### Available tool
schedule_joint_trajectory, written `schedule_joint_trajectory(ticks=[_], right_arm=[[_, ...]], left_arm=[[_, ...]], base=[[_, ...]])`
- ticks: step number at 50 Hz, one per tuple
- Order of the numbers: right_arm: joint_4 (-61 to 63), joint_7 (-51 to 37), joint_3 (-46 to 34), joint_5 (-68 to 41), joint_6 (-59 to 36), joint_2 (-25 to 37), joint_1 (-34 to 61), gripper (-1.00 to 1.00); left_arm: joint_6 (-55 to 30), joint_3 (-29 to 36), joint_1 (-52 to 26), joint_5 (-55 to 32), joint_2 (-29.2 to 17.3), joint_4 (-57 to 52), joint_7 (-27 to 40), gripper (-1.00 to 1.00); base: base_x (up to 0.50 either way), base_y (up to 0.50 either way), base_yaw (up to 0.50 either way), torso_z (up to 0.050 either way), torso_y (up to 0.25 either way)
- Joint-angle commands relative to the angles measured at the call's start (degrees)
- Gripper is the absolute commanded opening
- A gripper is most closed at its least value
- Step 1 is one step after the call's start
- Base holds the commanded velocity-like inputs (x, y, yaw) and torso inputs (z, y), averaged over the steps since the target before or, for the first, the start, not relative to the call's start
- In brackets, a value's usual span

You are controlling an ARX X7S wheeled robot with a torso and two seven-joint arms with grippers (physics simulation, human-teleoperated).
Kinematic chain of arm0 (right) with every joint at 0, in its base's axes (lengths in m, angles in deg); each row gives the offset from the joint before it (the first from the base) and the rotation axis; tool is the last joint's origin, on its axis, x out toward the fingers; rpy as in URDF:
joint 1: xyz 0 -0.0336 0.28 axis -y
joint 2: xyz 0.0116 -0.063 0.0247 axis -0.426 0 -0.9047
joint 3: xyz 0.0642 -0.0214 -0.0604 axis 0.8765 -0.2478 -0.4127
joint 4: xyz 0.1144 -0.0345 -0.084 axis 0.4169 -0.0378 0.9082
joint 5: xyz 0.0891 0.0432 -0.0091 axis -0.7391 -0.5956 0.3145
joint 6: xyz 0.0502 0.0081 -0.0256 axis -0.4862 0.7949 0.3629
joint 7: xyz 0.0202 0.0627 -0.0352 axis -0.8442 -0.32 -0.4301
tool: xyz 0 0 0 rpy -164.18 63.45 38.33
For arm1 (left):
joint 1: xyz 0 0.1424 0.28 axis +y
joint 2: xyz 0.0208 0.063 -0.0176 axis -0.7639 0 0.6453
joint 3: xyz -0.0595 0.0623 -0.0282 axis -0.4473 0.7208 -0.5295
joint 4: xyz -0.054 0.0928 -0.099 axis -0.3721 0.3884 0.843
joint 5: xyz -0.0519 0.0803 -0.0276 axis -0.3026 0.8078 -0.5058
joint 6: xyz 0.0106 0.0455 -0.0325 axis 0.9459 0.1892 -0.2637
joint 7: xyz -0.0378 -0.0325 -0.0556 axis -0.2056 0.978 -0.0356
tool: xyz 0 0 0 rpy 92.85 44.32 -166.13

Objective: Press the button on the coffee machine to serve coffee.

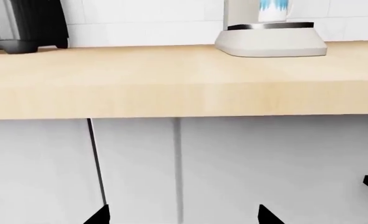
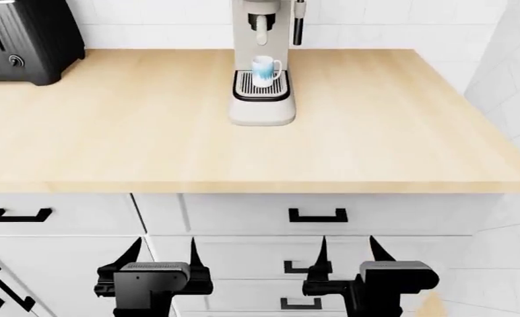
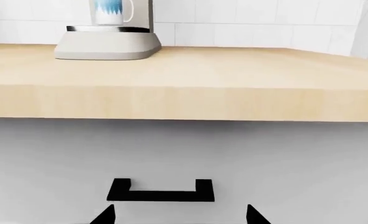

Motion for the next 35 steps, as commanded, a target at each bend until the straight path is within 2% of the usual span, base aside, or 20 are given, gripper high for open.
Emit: schedule_joint_trajectory(ticks=[1,35], right_arm=[[0.03,-0.63,-0.75,-0.21,-0.10,0.56,0.10,1.00],[-0.23,-2.01,-2.16,-1.24,0.04,1.67,0.39,1.00]], left_arm=[[0.83,0.21,0.21,-0.87,-0.69,-0.34,0.44,1.00],[1.08,1.89,0.13,-1.65,-2.16,-0.63,1.64,1.00]], base=[[0.00,0.00,0.00,0.049,0.000],[0.00,0.00,0.00,0.050,0.000]])
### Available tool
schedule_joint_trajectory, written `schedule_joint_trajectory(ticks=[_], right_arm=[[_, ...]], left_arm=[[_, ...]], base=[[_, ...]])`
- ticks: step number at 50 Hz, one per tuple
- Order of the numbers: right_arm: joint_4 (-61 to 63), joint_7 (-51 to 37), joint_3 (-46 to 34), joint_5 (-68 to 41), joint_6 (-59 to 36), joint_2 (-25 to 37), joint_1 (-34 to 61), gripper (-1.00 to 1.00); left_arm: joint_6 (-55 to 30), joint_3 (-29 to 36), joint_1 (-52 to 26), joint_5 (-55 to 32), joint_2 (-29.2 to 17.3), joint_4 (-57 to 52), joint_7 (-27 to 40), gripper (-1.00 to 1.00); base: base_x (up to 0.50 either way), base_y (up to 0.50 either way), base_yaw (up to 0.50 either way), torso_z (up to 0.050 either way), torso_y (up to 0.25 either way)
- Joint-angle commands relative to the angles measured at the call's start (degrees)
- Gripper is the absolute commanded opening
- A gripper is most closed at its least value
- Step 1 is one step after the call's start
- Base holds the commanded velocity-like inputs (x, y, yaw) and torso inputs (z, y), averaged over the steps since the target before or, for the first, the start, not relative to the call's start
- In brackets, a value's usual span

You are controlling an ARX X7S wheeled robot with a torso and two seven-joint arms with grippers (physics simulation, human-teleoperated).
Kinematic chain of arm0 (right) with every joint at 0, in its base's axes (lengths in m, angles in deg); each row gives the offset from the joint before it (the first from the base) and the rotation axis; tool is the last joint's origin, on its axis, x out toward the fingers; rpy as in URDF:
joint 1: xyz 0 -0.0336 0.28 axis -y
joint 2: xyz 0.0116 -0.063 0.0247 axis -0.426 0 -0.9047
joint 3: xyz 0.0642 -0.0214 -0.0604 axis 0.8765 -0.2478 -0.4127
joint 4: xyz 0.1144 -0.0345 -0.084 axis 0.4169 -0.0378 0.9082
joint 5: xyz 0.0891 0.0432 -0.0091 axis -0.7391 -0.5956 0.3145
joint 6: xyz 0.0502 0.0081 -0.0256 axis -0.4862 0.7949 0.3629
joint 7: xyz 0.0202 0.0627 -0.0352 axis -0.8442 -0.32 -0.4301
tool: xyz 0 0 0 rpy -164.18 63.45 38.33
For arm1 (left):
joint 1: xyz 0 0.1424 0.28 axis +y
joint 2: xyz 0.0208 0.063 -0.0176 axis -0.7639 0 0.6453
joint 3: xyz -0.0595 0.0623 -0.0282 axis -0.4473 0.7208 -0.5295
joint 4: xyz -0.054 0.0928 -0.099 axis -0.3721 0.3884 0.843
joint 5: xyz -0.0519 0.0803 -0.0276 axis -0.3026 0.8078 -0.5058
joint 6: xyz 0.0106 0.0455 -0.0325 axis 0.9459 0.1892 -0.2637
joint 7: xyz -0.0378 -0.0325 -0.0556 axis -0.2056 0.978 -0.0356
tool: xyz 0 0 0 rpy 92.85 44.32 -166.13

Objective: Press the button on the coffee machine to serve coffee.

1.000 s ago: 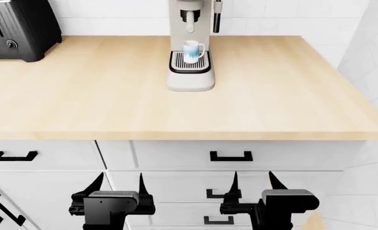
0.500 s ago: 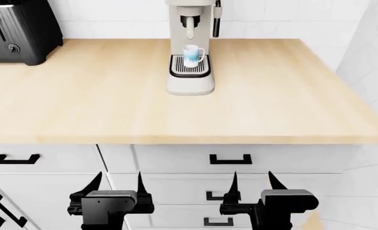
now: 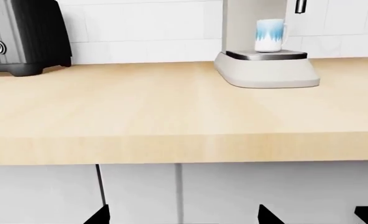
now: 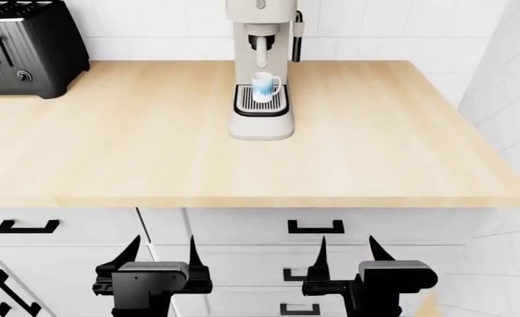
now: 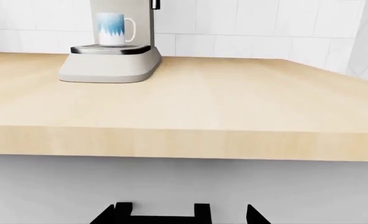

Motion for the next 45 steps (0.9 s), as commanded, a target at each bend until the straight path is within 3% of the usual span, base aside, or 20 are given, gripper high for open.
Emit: schedule_joint_trajectory(ticks=[1,11,12,27,38,45], right_arm=[[-0.06,-0.42,-0.43,-0.35,0.09,0.34,0.02,1.00],[-0.29,-0.59,-0.65,-0.94,0.35,0.53,0.08,1.00],[0.06,9.23,9.45,7.50,-0.63,-7.84,-0.85,1.00],[2.91,5.26,6.50,6.18,-2.95,-5.43,-0.66,1.00],[21.70,2.90,4.92,8.71,-19.04,-3.96,0.76,1.00],[37.24,4.72,5.71,7.58,-38.36,-1.95,7.31,1.00]], left_arm=[[0.27,0.41,0.07,-0.45,-0.61,0.11,0.20,1.00],[-0.29,0.11,0.12,-1.52,-0.80,0.39,0.69,1.00],[-0.79,-9.54,0.85,6.72,7.49,-0.31,-8.80,1.00],[-4.48,-7.09,1.42,4.58,5.32,-3.56,-5.98,1.00],[-28.32,-5.85,-0.02,1.37,3.31,-30.38,-4.73,1.00],[-49.35,-3.99,-9.73,0.12,0.14,-40.83,-5.27,1.00]], base=[[0.00,0.00,0.00,0.050,0.000],[0.00,0.00,0.00,0.017,0.000],[0.00,0.00,0.00,0.000,0.000],[0.00,0.00,0.00,0.000,0.000],[0.00,0.00,0.00,0.000,0.000],[0.00,0.00,0.00,0.000,0.000]])
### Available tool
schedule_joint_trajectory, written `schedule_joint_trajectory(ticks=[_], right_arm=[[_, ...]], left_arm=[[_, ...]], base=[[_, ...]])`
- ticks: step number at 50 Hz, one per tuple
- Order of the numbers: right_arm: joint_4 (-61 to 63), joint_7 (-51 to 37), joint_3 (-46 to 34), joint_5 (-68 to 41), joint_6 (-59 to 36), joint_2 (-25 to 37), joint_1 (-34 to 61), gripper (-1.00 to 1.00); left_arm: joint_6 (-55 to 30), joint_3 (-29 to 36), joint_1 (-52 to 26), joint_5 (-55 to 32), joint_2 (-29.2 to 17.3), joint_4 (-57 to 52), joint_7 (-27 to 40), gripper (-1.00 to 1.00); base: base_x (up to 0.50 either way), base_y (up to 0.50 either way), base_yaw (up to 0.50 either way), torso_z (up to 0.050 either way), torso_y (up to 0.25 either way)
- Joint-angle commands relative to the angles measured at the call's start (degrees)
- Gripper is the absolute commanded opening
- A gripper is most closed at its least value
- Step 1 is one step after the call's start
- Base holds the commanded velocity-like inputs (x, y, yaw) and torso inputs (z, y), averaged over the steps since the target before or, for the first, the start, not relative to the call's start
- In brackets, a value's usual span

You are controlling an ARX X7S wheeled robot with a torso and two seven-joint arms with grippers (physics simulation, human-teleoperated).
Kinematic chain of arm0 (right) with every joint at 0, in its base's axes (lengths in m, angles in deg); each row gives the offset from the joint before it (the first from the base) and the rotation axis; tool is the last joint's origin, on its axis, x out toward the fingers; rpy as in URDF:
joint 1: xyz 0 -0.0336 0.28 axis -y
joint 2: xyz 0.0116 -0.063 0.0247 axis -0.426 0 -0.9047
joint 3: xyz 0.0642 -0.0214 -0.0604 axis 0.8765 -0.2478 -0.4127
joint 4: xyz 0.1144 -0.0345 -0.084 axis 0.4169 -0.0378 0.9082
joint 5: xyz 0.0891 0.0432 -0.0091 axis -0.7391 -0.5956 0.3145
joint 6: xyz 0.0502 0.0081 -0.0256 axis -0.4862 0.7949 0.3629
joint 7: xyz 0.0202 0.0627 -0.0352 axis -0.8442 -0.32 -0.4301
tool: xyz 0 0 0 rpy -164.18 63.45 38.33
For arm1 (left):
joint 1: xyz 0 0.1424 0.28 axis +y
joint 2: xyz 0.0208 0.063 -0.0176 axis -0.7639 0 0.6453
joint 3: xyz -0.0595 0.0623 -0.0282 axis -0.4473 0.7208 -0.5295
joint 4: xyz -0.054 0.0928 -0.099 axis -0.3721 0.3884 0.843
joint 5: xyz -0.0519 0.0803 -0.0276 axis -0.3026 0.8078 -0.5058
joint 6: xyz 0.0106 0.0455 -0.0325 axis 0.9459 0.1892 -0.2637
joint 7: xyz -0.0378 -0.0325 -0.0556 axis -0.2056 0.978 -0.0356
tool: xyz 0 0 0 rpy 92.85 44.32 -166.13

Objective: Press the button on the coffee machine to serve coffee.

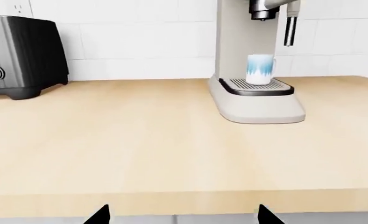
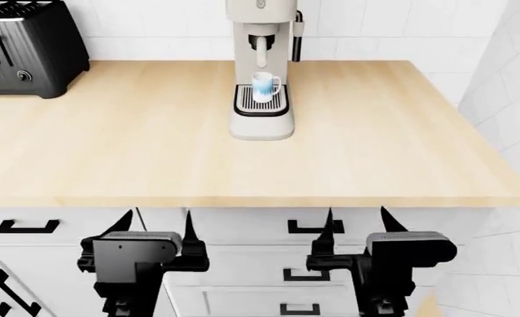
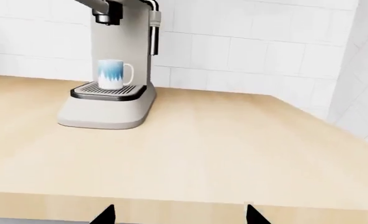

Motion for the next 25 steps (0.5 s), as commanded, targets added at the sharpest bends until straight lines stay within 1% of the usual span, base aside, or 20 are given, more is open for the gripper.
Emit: schedule_joint_trajectory(ticks=[1,2,3,4,5,6,7,8,9,11,12,14,16,17,20,25], right_arm=[[19.41,1.24,0.56,0.61,-22.31,2.11,6.63,1.00],[22.31,1.58,1.02,0.67,-26.38,2.83,8.83,1.00],[24.13,1.89,1.48,0.34,-29.05,3.08,10.17,1.00],[27.26,2.43,1.66,0.33,-34.22,3.85,13.08,1.00],[28.76,2.61,0.92,0.81,-36.98,4.68,14.76,1.00],[31.33,3.08,0.59,0.95,-42.27,5.42,17.97,1.00],[32.27,3.29,0.47,0.91,-44.23,5.65,19.15,1.00],[34.45,4.09,0.67,0.60,-49.47,6.16,22.65,1.00],[35.34,4.91,1.04,0.09,-52.69,6.43,24.98,1.00],[35.59,6.26,1.90,-0.66,-55.94,7.09,27.96,1.00],[34.97,6.99,3.21,-1.10,-56.26,7.21,28.57,1.00],[34.51,7.21,3.65,-1.02,-58.28,8.01,29.82,1.00],[34.22,8.42,5.56,-1.96,-58.91,7.56,30.75,1.00],[33.64,8.16,4.79,-1.60,-59.85,8.50,31.68,1.00],[33.87,9.12,5.80,-2.23,-62.09,8.81,33.95,1.00],[33.19,9.00,6.75,-2.18,-62.43,8.83,33.59,1.00]], left_arm=[[-24.56,0.96,-9.49,-1.80,-2.69,-16.96,-0.70,1.00],[-29.13,-2.08,-12.73,-4.16,-1.79,-18.10,-1.11,1.00],[-31.00,-2.58,-14.30,-4.61,-2.06,-18.71,-1.23,1.00],[-33.81,-3.97,-16.91,-5.56,-2.22,-19.53,-1.49,1.00],[-35.20,-4.38,-17.91,-5.81,-2.49,-20.18,-1.45,1.00],[-38.07,-5.23,-19.89,-6.66,-2.97,-21.36,-1.89,1.00],[-39.22,-5.55,-20.64,-7.01,-3.09,-21.75,-1.98,1.00],[-41.16,-5.39,-22.68,-7.11,-4.33,-22.10,-2.28,1.00],[-42.61,-5.61,-23.93,-7.22,-4.62,-21.85,-2.23,1.00],[-48.08,-8.17,-28.47,-8.67,-4.42,-20.40,-2.85,1.00],[-49.21,-7.13,-29.77,-7.99,-5.87,-19.50,-2.42,1.00],[-52.45,-9.69,-32.17,-9.34,-5.15,-18.74,-3.29,1.00],[-52.57,-8.56,-32.84,-9.07,-6.24,-18.68,-3.17,1.00],[-53.21,-8.36,-33.60,-9.25,-6.99,-18.46,-3.53,1.00],[-54.24,-8.63,-35.20,-9.42,-7.54,-18.24,-3.61,1.00],[-54.10,-8.14,-34.54,-9.34,-6.72,-17.44,-2.97,1.00]], base=[[0.00,0.00,0.00,0.000,0.000],[0.00,0.00,0.00,0.000,0.000],[0.00,0.00,0.00,0.000,0.000],[0.00,0.00,0.00,0.000,0.000],[0.00,0.00,0.00,0.000,0.000],[0.00,0.00,0.00,0.000,0.000],[0.00,0.00,0.00,0.000,0.000],[0.00,0.00,0.00,0.000,0.000],[0.00,0.00,0.00,0.000,0.000],[0.00,0.00,0.00,0.000,0.000],[0.00,0.00,0.00,0.000,0.000],[0.00,0.00,0.00,0.000,0.000],[0.00,0.00,0.00,0.000,0.000],[0.00,0.00,0.00,0.000,0.000],[0.00,0.00,0.00,0.000,0.000],[0.00,0.00,0.00,0.000,0.000]])
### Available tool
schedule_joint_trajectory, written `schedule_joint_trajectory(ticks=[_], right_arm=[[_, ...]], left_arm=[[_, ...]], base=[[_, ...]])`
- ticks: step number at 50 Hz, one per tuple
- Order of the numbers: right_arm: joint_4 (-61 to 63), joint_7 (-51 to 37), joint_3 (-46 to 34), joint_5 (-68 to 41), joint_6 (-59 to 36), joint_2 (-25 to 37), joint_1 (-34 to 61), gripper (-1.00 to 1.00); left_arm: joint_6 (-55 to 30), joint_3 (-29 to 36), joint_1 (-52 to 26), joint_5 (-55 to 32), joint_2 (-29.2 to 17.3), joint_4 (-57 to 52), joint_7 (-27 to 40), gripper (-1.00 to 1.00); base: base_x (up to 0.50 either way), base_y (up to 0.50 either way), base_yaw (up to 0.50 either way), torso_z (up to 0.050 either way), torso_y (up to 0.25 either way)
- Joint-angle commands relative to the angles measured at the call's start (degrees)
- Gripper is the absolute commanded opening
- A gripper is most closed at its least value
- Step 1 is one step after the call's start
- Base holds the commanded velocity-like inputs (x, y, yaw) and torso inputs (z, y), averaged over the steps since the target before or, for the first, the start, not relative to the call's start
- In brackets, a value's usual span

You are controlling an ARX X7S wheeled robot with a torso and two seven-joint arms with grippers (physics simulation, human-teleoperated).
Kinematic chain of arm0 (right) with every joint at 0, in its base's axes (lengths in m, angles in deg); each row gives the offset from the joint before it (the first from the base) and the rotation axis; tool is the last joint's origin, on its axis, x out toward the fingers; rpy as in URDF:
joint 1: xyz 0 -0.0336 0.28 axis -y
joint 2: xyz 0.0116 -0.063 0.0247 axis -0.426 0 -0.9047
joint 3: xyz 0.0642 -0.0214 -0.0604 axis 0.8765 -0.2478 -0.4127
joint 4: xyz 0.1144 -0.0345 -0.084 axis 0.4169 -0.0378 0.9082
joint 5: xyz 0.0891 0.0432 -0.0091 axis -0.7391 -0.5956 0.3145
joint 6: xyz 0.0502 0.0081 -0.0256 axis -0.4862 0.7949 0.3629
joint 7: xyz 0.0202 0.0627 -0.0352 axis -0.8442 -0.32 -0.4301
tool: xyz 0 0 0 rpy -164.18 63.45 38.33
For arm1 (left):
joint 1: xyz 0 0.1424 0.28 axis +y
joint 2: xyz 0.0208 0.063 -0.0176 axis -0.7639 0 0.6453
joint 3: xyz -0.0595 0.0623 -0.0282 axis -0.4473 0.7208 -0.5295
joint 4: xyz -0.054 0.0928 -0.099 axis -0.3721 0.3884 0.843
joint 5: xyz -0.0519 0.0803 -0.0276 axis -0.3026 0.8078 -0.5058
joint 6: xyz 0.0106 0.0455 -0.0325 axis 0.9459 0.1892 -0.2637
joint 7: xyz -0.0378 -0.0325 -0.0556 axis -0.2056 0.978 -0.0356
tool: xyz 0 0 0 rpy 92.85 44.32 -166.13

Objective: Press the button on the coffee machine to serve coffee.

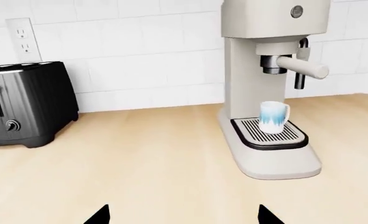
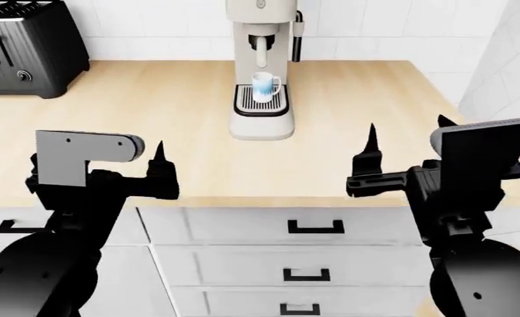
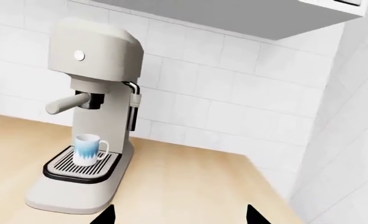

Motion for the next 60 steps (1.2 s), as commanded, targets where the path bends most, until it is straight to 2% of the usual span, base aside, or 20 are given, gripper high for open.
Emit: schedule_joint_trajectory(ticks=[1,8,17,60], right_arm=[[3.02,2.23,2.87,-0.46,-9.93,1.40,5.90,1.00],[2.27,2.86,4.10,-1.05,-7.40,1.00,3.45,1.00],[4.62,2.55,3.86,-1.25,-11.38,1.21,4.57,1.00],[4.17,1.51,3.57,-1.77,-10.29,1.48,2.90,1.00]], left_arm=[[-7.09,-0.87,-5.87,-1.08,-0.84,-0.19,-0.73,1.00],[-7.16,-1.29,-6.24,-1.35,-0.55,-0.02,-0.54,1.00],[-6.63,-0.92,-5.74,-1.63,-1.20,0.29,-0.71,1.00],[-4.62,-1.72,-4.35,-2.67,-3.03,1.44,-0.78,1.00]], base=[[0.01,0.00,0.00,0.000,0.000],[0.22,0.00,0.00,0.000,0.000],[0.37,0.00,0.00,0.000,0.000],[0.33,0.00,0.00,0.000,0.001]])
